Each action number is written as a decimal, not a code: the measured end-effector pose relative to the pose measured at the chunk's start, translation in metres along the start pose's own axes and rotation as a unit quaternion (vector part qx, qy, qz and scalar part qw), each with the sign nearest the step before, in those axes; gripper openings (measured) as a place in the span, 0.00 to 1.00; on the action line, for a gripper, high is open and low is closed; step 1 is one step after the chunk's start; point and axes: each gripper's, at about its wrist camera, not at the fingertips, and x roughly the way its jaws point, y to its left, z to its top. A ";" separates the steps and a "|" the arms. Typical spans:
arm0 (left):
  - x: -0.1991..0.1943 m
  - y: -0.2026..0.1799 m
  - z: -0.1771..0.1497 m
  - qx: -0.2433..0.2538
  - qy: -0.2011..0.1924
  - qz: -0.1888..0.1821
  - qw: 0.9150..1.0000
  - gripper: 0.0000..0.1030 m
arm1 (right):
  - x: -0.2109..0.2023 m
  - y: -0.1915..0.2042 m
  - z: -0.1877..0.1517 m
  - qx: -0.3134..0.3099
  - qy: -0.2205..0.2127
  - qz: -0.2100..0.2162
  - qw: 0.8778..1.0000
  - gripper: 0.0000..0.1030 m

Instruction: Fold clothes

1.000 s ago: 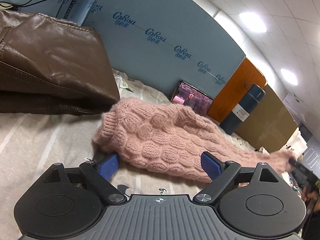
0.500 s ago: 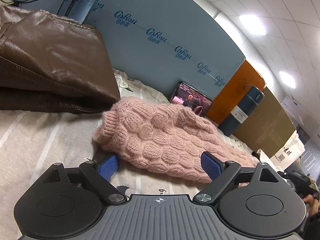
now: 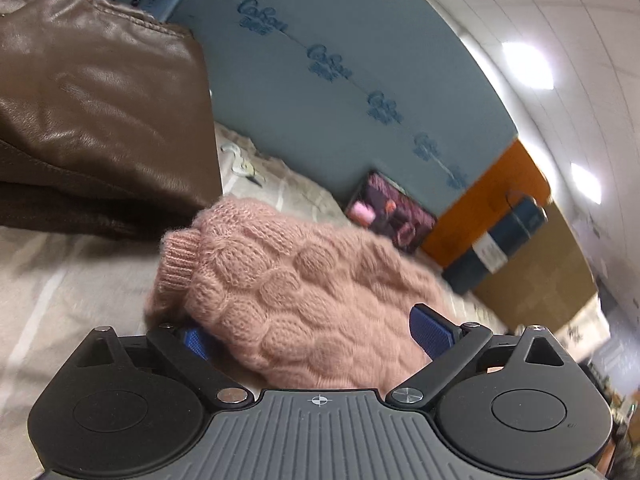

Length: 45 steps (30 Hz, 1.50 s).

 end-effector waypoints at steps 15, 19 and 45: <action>-0.014 -0.018 -0.009 0.099 -0.041 -0.037 0.994 0.16 | -0.046 0.002 -0.010 -0.081 -0.117 0.072 0.987 0.19; -0.043 -0.025 -0.013 0.115 -0.083 -0.068 0.988 0.12 | -0.084 0.002 -0.009 -0.067 -0.134 0.129 0.980 0.14; -0.067 -0.071 -0.019 0.251 -0.077 0.049 0.964 0.90 | -0.111 -0.057 -0.010 -0.025 -0.097 -0.023 0.995 0.23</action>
